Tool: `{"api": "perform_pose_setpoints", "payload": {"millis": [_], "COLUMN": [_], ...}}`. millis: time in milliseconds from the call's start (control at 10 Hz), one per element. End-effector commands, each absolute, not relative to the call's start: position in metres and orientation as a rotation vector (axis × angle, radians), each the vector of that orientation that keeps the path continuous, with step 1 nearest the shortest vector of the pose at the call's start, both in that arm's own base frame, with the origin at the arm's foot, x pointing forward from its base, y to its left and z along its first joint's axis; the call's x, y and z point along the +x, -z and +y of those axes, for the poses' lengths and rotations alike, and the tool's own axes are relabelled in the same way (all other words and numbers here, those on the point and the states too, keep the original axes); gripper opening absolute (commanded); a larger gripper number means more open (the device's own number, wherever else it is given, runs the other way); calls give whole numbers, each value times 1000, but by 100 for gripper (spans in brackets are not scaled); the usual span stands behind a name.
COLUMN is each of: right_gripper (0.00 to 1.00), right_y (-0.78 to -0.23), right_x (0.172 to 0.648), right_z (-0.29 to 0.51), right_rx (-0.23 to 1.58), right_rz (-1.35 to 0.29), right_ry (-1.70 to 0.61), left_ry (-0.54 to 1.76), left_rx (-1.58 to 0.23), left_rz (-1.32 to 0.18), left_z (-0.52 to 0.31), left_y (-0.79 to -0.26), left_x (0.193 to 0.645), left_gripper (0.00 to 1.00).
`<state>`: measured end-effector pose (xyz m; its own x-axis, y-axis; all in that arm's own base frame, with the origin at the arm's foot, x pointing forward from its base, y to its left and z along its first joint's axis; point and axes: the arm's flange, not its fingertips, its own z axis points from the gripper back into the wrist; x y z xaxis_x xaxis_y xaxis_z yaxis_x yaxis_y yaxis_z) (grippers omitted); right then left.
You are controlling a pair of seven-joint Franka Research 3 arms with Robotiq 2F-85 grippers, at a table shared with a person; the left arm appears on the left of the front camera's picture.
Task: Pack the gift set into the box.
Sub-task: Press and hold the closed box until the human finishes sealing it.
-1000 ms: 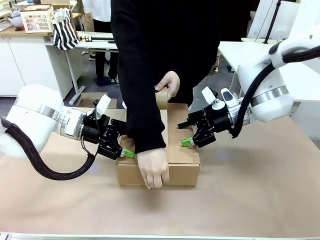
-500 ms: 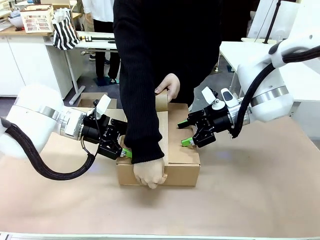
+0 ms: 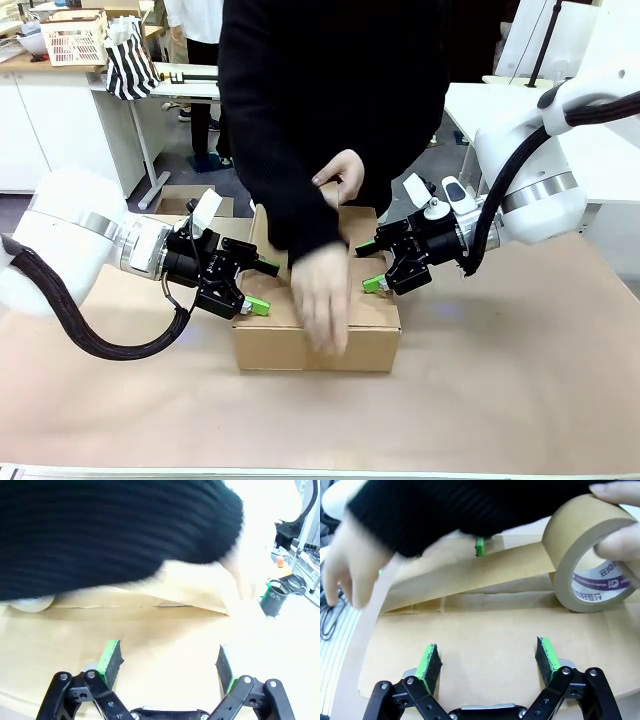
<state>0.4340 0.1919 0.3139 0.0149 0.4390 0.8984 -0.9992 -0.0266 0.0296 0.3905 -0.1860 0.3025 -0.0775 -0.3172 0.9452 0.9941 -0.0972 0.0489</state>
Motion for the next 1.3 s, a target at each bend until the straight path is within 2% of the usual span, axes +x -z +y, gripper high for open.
{"api": "perform_pose_setpoints", "payload": {"millis": [0, 1200], "right_gripper": [100, 100], "right_y": [-312, -312], "right_x": [433, 433], "right_z": [192, 192], "right_rx": [898, 898], "right_rz": [-834, -834], "right_ry": [-1398, -1398], "left_ry": [1470, 1470], "left_rx": [-982, -982], "left_rz": [-971, -971], "left_z": [-185, -185], "left_y": [-302, -302], "left_x": [389, 389], "left_gripper": [100, 100]}}
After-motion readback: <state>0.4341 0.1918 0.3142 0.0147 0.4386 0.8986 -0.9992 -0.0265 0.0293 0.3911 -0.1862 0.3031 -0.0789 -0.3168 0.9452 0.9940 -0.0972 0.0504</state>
